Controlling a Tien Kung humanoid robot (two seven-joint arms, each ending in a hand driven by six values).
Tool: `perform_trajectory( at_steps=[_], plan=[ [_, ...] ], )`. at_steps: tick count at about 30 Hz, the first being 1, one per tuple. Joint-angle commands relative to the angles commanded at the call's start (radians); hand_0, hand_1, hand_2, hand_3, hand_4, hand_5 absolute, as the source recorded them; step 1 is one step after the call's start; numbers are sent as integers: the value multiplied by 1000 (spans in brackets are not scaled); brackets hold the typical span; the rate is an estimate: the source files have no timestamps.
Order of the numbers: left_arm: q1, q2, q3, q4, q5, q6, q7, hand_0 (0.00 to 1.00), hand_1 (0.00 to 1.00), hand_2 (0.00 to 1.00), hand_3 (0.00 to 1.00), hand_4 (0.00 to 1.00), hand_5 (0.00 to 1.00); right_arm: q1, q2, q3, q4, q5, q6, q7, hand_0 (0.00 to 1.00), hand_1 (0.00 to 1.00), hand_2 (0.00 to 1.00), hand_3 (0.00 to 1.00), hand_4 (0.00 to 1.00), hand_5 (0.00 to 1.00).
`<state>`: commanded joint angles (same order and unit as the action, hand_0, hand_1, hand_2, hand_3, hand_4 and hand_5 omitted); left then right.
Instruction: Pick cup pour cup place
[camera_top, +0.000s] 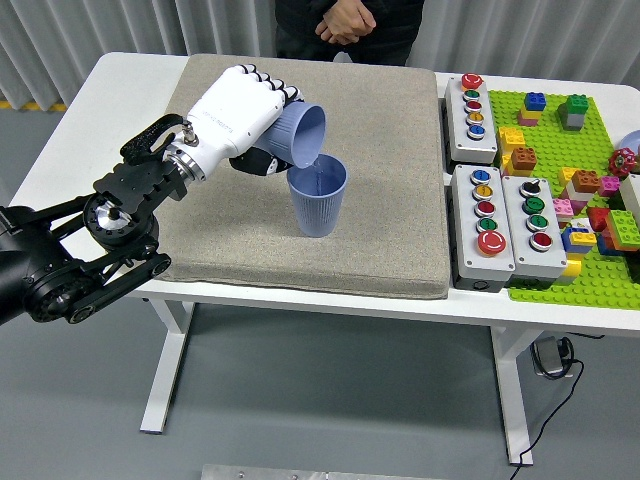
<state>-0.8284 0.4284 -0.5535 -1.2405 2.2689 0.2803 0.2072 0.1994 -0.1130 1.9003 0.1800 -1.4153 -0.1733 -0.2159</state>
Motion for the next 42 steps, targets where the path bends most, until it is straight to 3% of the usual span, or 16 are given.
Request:
perform_trajectory(
  at_steps=[16, 26, 42],
  plan=[
    [-6, 10, 33, -5, 0, 5, 11, 576, 553, 538, 559, 775, 185, -15, 4, 5, 0, -10, 1, -2, 694, 615, 589, 592, 2, 244],
    [-54, 30, 86, -6, 0, 2, 17, 577, 553, 538, 560, 776, 186, -18, 5, 3, 0, -4, 1, -2, 694, 615, 590, 591, 2, 242],
    [-68, 41, 99, -9, 0, 3, 21, 577, 552, 539, 560, 778, 192, -12, 4, -2, 0, 4, 0, -2, 694, 615, 589, 590, 2, 246]
  ],
)
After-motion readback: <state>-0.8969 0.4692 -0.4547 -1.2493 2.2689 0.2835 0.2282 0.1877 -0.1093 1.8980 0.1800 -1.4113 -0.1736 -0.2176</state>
